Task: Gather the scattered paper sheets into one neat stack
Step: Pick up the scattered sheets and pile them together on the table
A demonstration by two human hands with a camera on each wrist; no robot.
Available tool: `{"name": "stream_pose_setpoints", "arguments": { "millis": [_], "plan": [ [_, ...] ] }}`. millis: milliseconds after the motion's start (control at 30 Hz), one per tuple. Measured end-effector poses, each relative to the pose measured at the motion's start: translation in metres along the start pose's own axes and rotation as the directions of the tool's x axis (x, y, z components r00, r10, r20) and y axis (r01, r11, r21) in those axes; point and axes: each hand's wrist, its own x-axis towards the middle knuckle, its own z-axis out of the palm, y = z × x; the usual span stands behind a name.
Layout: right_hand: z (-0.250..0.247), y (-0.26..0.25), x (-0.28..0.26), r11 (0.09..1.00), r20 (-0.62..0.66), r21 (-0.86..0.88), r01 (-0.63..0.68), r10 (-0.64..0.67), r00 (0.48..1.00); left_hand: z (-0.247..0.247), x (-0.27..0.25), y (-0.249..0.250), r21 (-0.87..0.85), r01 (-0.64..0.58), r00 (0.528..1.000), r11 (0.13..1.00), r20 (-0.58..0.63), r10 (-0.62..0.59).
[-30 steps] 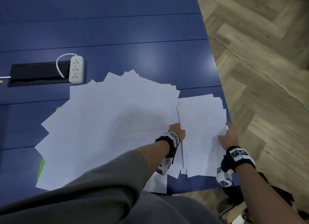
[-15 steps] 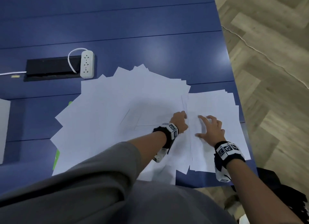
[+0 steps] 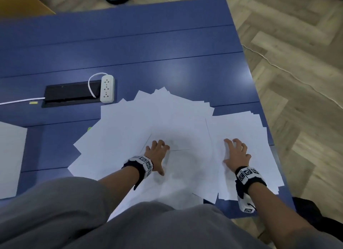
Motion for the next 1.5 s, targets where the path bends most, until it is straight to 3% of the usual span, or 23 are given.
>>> {"name": "stream_pose_setpoints", "arguments": {
  "millis": [133,533,733,1000,1300,1400,1500],
  "plan": [
    [-0.002,-0.002,-0.001,1.0,0.042,-0.012,-0.003,0.004,0.999,0.014,-0.007,-0.001,0.125,0.02,1.0,0.992,-0.018,-0.018],
    [0.002,-0.001,-0.005,0.999,0.099,0.047,-0.001,-0.003,0.995,0.033,-0.021,-0.008,0.193,0.011,0.993,0.981,-0.121,0.012],
    [-0.003,0.001,-0.006,0.997,0.152,0.072,0.001,-0.012,0.988,0.028,-0.023,-0.005,0.109,0.035,0.98,0.993,-0.197,-0.013],
    [-0.002,0.002,-0.006,0.997,0.164,0.078,0.012,-0.024,0.986,0.008,-0.023,-0.013,-0.042,-0.082,0.978,0.996,-0.196,0.072],
    [-0.007,-0.009,-0.009,1.0,0.147,0.005,-0.011,0.01,0.989,-0.011,-0.027,-0.009,-0.23,-0.041,0.952,0.972,-0.304,-0.032],
    [-0.004,-0.025,-0.016,0.976,-0.013,0.2,0.084,-0.083,0.996,-0.014,-0.022,-0.016,-0.376,-0.073,0.929,0.924,-0.362,-0.074],
    [0.002,-0.041,-0.027,0.817,-0.09,0.504,0.279,-0.272,0.958,-0.017,-0.021,-0.023,-0.583,-0.198,0.886,0.788,-0.451,-0.111]
  ]
}}
